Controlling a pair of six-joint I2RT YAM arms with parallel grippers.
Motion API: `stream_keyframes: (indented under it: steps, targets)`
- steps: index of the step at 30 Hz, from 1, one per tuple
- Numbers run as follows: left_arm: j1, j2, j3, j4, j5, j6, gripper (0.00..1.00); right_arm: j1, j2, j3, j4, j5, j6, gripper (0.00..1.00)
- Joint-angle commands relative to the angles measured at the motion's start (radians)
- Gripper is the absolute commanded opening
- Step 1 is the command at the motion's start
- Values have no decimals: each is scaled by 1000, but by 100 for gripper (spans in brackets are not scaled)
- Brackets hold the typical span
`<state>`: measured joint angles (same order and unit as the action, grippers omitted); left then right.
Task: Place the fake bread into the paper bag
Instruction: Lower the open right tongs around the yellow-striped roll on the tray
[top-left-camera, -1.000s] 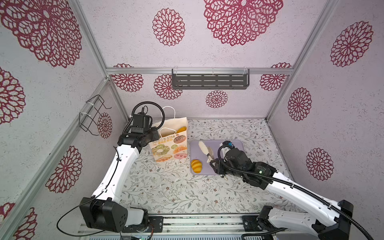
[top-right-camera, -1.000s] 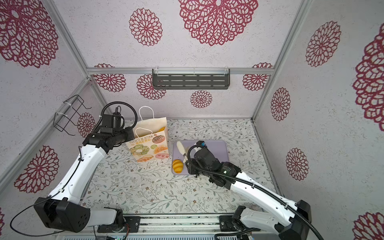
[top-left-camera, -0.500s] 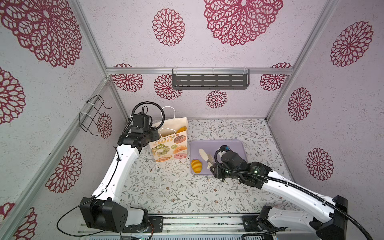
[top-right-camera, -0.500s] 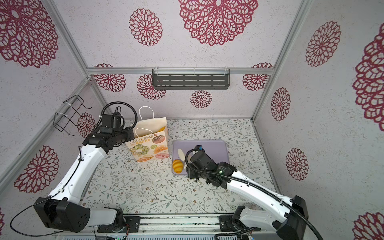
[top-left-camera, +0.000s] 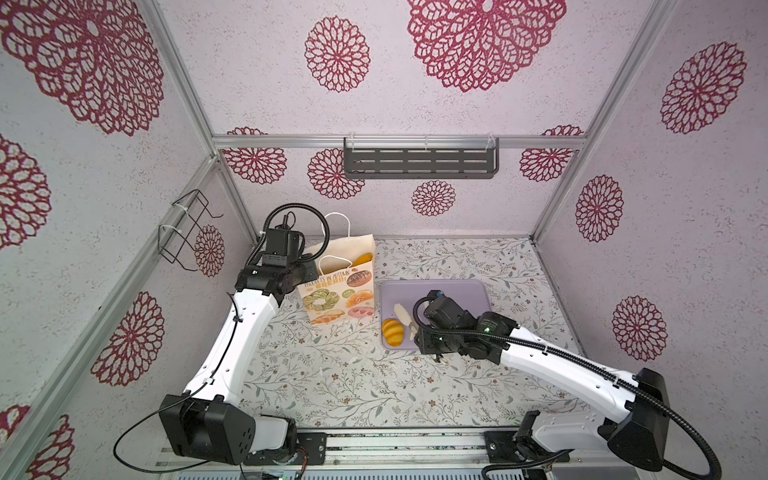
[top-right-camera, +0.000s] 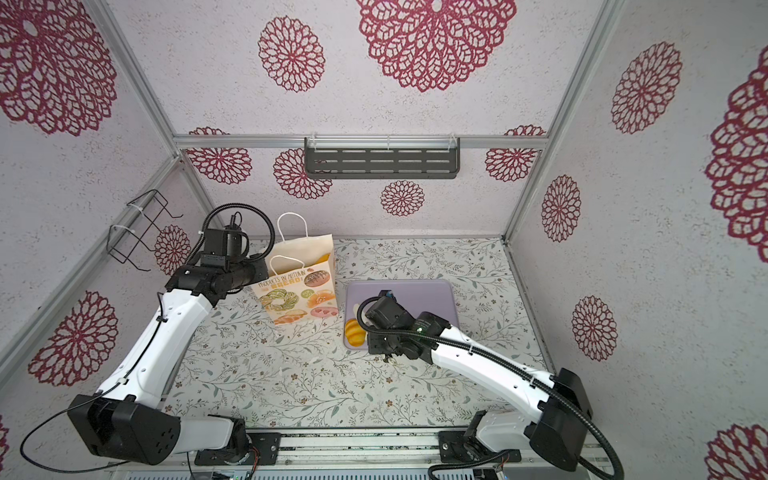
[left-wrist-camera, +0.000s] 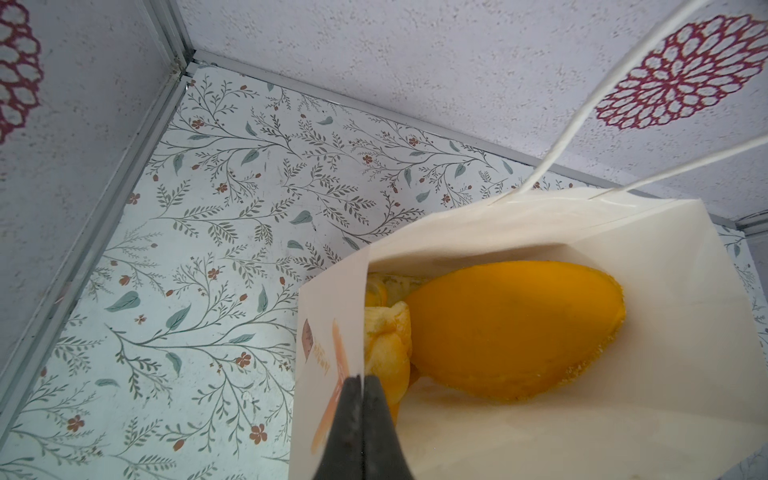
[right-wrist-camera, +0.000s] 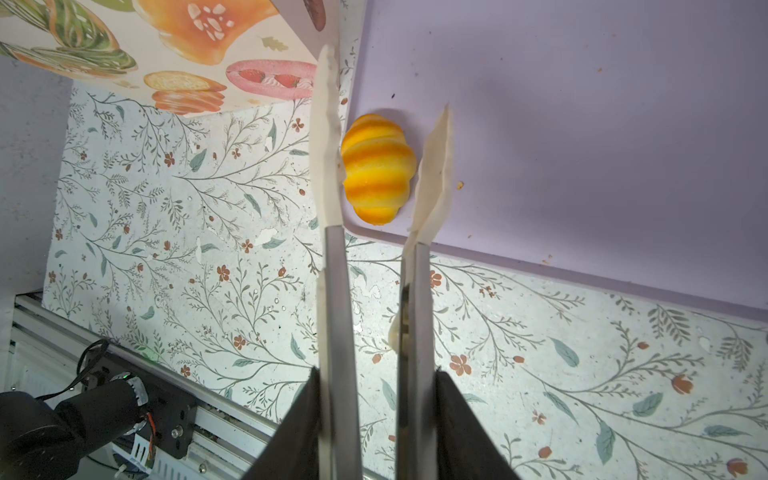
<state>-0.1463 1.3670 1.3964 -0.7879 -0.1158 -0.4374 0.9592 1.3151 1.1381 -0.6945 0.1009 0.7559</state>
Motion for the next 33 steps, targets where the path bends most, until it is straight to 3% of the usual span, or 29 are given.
stream_keyframes:
  steps: [1,21,33]
  targets:
    - [-9,-10,-2,27,-9,15,0,6,2,43,-12,20,-42,41]
    - [-9,-2,4,18,-14,17,0,17,150,131,-57,-38,-100,41]
    - [-9,-3,1,20,-18,18,0,44,223,196,-156,26,-109,40]
